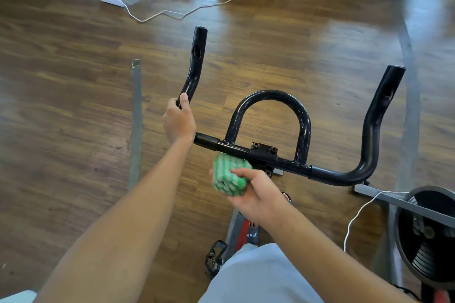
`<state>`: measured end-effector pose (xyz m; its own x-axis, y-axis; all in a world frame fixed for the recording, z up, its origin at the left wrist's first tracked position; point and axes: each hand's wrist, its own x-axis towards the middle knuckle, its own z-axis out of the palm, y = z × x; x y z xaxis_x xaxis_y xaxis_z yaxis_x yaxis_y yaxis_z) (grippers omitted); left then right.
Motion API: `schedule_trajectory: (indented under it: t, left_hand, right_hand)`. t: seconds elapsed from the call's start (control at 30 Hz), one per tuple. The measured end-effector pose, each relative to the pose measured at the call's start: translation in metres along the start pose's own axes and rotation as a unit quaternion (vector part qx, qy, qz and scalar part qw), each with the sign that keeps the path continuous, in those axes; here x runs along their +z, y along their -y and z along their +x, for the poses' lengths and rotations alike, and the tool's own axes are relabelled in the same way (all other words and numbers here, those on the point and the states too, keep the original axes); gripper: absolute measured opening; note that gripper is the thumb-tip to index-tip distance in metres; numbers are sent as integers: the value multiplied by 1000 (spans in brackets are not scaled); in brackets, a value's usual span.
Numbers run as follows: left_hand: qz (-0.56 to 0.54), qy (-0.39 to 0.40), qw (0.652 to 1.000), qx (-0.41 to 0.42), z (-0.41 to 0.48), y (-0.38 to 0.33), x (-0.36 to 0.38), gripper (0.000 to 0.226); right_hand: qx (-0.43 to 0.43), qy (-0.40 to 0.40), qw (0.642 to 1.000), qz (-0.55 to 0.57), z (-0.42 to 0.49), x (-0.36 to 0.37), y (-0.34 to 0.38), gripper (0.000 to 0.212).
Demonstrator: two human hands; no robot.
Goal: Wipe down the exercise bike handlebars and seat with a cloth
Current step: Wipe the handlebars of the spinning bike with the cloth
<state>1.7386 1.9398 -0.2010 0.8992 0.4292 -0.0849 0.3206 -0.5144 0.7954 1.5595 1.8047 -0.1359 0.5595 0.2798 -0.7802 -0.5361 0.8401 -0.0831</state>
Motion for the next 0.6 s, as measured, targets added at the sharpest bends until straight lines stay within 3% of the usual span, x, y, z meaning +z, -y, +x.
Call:
schedule_trajectory:
  t: [0.1,0.2,0.33,0.43,0.53,0.6]
  left_hand:
    - [3,5,1000,3,-1,0,-2,59]
    - [6,8,1000,5,-1,0,-2,58]
    - [15,14,1000,6,-4,-1,-4,53]
    - [22,15,1000,8,-6,-3,-5,51]
    - [25,11,1000,9,-5,-2,-5,53]
    - [27,10,1000,8,-6,-4,-4,53]
  right_hand:
    - [-22,-11,991,-132,-33,-19,18,37]
    - [-136,-47,963,-226,-62,-30,44,40]
    - [-323,-131,897,-271,-83,-39,81,32]
    - [-406,-225,835,-294,-67,-48,108,24]
    - [-402,-298,779,-378,-41,-46,128,25]
    - [-349,-286,790,-415,-28,-35,131,31]
